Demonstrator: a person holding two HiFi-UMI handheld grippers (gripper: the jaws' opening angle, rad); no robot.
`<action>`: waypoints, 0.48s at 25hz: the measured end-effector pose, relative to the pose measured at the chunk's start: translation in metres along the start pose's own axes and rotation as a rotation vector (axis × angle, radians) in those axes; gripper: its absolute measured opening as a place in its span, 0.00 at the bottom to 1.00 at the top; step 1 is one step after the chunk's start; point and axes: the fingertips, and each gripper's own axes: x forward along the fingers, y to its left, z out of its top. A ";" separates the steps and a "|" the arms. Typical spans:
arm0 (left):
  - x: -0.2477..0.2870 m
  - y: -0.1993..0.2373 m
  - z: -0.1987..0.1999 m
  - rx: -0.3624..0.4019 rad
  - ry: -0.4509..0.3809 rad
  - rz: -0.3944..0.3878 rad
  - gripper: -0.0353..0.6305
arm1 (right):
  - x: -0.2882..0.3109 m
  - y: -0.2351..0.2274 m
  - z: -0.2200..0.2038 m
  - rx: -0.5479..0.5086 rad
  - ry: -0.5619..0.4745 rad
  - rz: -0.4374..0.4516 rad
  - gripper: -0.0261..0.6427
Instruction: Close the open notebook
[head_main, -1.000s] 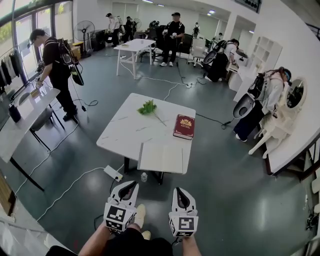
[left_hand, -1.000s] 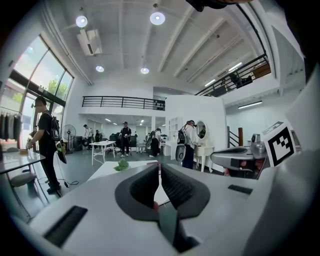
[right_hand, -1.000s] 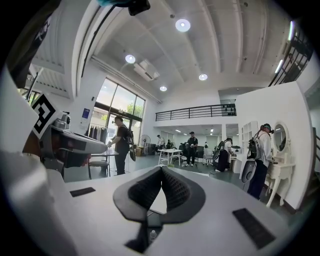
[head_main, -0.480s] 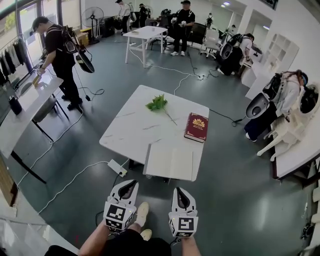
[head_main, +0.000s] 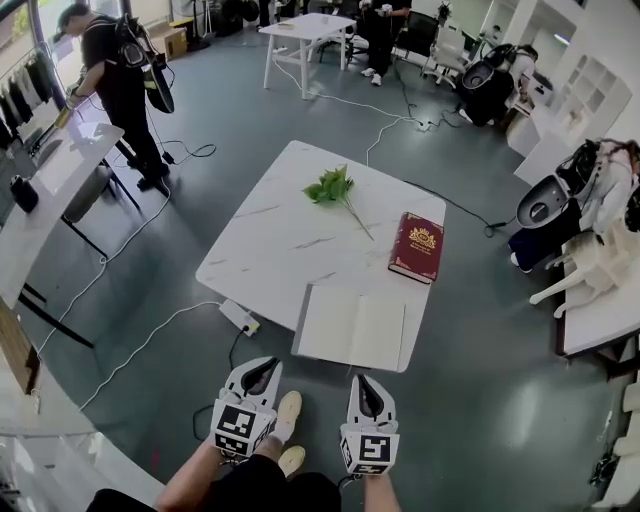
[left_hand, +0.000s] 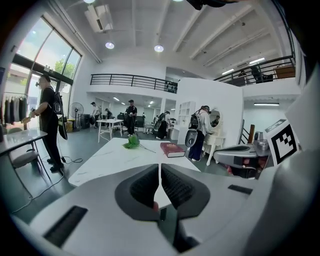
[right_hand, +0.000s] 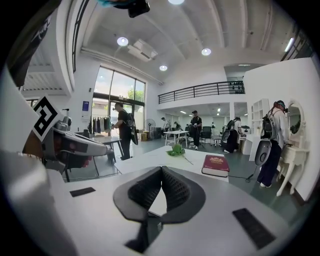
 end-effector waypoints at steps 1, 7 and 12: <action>0.008 0.003 -0.004 -0.007 0.011 -0.002 0.10 | 0.007 -0.002 -0.004 0.002 0.011 0.001 0.06; 0.053 0.020 -0.032 -0.040 0.078 -0.013 0.10 | 0.048 -0.011 -0.031 0.001 0.070 0.018 0.06; 0.083 0.029 -0.057 -0.062 0.127 -0.019 0.10 | 0.076 -0.018 -0.054 0.004 0.111 0.029 0.06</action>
